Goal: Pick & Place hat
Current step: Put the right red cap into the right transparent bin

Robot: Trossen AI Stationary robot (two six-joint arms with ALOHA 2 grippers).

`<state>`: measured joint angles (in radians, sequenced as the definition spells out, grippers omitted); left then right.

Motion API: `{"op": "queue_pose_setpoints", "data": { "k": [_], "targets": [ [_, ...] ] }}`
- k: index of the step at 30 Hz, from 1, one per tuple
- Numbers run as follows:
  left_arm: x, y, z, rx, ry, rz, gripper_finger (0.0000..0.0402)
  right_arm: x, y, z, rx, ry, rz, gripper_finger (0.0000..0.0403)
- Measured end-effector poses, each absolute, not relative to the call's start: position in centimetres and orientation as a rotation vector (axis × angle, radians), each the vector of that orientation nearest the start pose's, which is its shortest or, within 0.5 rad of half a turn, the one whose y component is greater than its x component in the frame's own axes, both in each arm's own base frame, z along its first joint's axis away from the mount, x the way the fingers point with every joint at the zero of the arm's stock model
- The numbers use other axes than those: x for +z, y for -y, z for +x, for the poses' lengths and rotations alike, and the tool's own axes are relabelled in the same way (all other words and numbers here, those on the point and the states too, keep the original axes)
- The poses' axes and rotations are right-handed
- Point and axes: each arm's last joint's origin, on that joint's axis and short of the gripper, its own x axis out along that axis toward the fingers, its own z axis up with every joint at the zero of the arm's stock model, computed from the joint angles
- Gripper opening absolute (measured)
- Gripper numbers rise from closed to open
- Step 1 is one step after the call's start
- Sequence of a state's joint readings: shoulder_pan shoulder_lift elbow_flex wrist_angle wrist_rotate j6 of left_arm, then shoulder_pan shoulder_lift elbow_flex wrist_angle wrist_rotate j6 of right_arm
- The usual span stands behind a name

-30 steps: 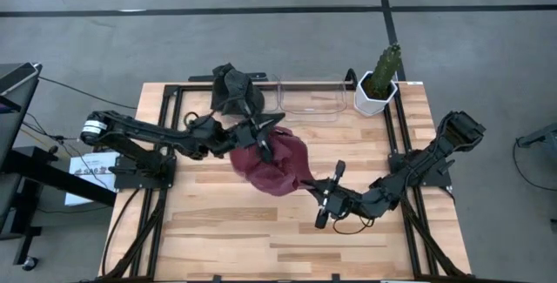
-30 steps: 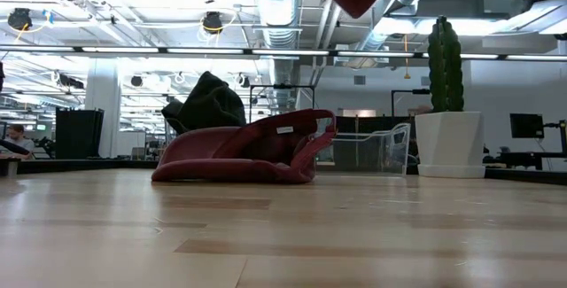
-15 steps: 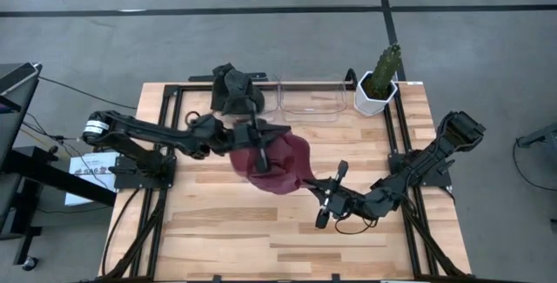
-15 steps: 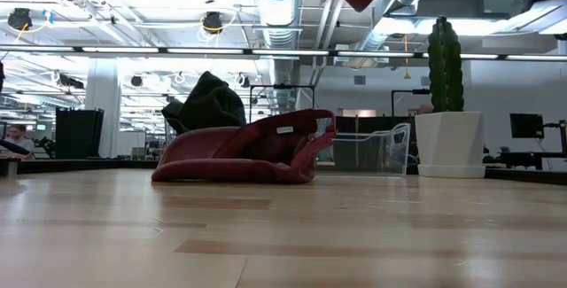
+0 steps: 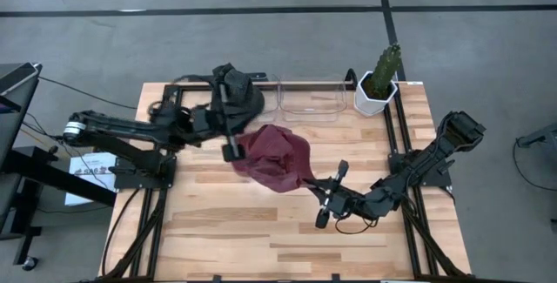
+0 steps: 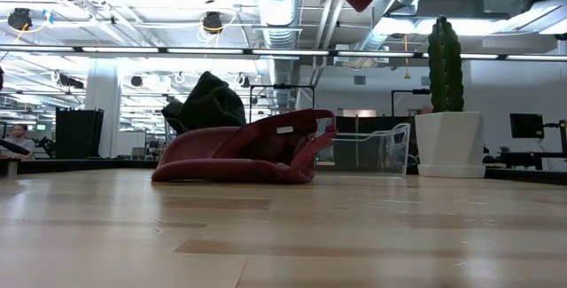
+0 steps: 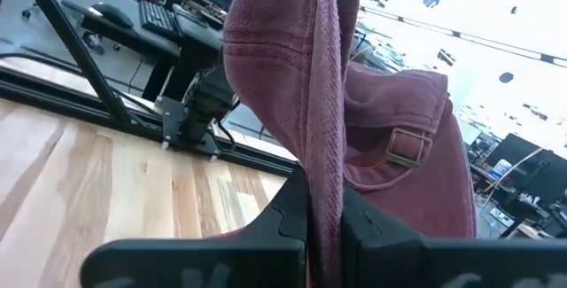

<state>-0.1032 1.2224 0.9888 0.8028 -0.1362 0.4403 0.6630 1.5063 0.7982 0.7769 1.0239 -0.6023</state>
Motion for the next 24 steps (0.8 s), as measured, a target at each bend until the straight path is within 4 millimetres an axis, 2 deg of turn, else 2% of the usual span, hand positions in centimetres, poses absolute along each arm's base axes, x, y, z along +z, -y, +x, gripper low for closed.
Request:
{"op": "queue_pose_setpoints", "data": {
  "k": [3,6,13,17,24],
  "targets": [
    [41.5,1.8,24.2,0.217,0.491,0.374,0.0006,26.1,-17.7,25.7,-0.314,-0.026,-0.522,0.0004],
    [42.0,0.8,22.0,0.242,0.401,0.356,0.0006,26.1,-18.4,25.5,-0.171,0.03,-0.504,0.0004],
    [41.9,-1.3,17.8,0.212,0.238,0.2,0.0006,27.1,-19.2,25.4,0.117,0.197,-0.41,0.0003],
    [40.9,-1.7,17.3,0.087,0.13,0.145,0.0006,28.0,-19.0,25.5,0.202,0.315,-0.376,0.0003],
    [39.1,-1.5,18.8,-0.322,0.009,0.086,0.0006,30.2,-16.9,25.9,0.262,0.567,-0.219,0.0003]
  ]
}}
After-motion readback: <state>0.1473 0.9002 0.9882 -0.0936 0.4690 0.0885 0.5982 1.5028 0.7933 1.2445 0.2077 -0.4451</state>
